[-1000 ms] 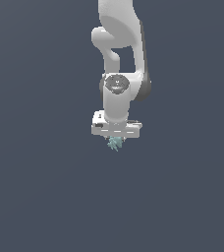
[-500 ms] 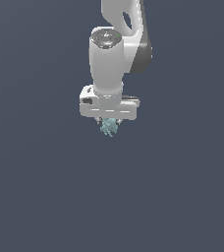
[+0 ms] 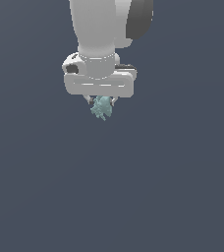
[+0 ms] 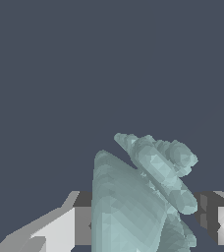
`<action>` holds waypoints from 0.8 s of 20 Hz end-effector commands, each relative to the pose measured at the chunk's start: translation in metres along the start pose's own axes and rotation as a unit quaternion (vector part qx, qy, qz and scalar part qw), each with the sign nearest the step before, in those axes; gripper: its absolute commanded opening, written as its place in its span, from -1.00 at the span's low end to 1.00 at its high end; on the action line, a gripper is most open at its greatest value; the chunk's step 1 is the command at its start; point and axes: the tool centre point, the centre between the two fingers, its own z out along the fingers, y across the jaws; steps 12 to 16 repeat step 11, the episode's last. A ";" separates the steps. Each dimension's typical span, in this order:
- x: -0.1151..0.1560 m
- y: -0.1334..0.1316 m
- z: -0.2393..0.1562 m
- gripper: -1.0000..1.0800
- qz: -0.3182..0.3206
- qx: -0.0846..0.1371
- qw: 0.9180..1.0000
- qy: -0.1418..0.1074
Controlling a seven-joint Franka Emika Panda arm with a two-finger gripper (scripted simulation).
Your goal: Pick up the object and move it to a goal position.
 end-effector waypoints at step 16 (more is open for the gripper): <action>0.001 0.011 -0.043 -1.00 0.000 0.000 1.000 -0.001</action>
